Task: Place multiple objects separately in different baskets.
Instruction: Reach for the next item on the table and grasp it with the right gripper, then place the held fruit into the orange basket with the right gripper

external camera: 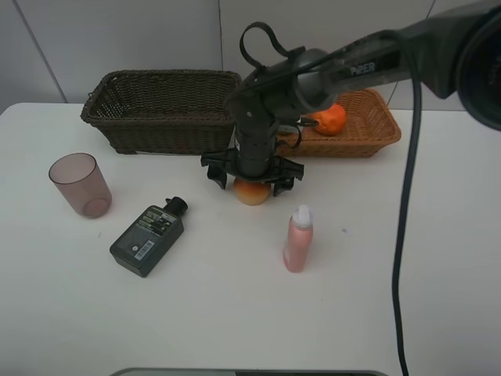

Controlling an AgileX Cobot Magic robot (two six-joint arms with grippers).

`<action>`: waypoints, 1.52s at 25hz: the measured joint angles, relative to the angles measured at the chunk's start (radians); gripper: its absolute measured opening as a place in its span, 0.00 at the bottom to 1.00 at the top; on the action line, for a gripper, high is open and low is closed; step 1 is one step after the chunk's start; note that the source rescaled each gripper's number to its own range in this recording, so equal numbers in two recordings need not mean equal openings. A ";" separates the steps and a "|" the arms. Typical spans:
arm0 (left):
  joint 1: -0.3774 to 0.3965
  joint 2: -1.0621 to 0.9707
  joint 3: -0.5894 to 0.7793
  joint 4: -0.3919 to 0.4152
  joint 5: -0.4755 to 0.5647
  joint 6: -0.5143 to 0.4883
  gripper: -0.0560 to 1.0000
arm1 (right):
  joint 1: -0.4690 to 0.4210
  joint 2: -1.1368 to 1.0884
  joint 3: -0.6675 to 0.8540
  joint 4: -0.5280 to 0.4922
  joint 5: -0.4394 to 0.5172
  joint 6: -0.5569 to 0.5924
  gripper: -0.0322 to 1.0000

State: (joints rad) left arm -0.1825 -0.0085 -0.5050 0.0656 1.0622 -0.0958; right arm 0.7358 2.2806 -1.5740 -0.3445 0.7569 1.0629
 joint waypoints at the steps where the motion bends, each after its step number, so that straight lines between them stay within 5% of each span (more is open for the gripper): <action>1: 0.000 0.000 0.000 0.000 0.000 0.000 0.96 | 0.000 0.000 0.000 0.000 0.000 0.000 0.91; 4: 0.000 0.000 0.000 0.000 0.000 0.000 0.96 | 0.000 0.002 0.000 0.000 0.000 0.000 0.55; 5: 0.000 0.000 0.000 0.000 0.000 0.000 0.96 | 0.000 0.002 0.000 -0.001 0.000 0.000 0.51; 30: 0.000 0.000 0.000 0.000 0.000 0.000 0.96 | 0.000 0.000 0.000 -0.003 0.007 -0.009 0.51; 38: 0.000 0.000 0.000 0.000 0.000 0.000 0.96 | -0.018 -0.104 0.000 0.004 0.074 -0.294 0.51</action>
State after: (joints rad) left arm -0.1825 -0.0085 -0.5050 0.0656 1.0622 -0.0958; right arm 0.7179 2.1769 -1.5736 -0.3400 0.8313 0.7685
